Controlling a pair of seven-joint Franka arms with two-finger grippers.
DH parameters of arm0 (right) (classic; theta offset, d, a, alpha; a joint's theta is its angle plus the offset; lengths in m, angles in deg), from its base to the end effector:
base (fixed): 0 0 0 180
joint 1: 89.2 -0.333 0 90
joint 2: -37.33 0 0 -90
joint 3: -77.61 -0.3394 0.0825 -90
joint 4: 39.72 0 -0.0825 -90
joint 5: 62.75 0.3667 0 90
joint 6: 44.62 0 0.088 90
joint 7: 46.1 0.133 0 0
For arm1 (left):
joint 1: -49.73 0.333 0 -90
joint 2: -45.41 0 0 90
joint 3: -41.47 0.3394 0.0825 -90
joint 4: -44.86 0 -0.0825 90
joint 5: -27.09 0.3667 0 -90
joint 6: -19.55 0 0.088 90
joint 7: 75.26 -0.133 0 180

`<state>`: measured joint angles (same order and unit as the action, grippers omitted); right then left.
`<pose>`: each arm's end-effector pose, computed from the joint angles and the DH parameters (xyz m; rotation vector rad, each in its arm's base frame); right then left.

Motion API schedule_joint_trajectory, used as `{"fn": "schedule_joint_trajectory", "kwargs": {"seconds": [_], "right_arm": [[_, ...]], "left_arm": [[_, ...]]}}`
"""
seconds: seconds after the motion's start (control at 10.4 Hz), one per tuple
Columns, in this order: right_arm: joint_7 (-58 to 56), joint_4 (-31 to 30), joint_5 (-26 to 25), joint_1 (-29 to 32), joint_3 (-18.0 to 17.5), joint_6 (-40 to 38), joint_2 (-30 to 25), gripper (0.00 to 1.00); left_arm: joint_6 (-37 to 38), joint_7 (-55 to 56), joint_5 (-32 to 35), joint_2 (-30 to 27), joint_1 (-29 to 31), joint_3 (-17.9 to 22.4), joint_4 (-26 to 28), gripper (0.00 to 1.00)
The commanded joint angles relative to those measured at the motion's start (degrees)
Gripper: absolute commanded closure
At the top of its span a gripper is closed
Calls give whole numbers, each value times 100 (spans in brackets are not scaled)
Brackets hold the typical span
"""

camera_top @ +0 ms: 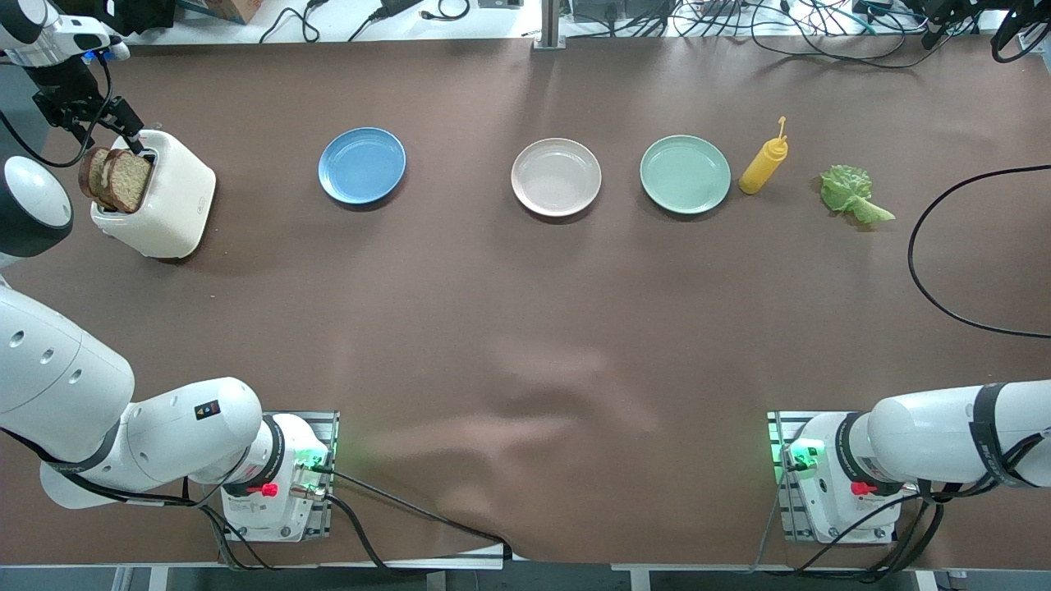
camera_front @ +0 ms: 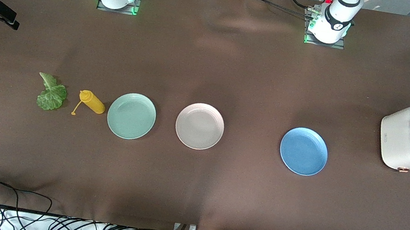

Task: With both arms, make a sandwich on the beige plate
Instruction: 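Reach the left gripper down to the toaster and grasp a bread slice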

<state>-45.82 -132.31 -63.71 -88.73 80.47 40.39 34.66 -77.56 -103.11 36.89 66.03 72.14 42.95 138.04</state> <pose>0.5085 -0.0326 0.6188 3.1250 -0.0994 -0.1347 0.5522 0.2654 0.3983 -3.0620 0.1772 0.5228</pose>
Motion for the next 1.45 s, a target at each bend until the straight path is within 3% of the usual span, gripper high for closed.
{"fn": "schedule_joint_trajectory", "kwargs": {"seconds": [0.0,1.25,1.35], "right_arm": [[-62,-40,26,23,-22,33,-41,0],[-54,-40,35,-3,-75,41,-23,0],[-54,-40,35,-3,-75,42,-14,0]], "left_arm": [[-63,-132,58,91,79,-78,-19,0],[279,-71,-391,258,254,-95,-63,0],[271,-88,-391,275,255,-95,-63,12]]}}
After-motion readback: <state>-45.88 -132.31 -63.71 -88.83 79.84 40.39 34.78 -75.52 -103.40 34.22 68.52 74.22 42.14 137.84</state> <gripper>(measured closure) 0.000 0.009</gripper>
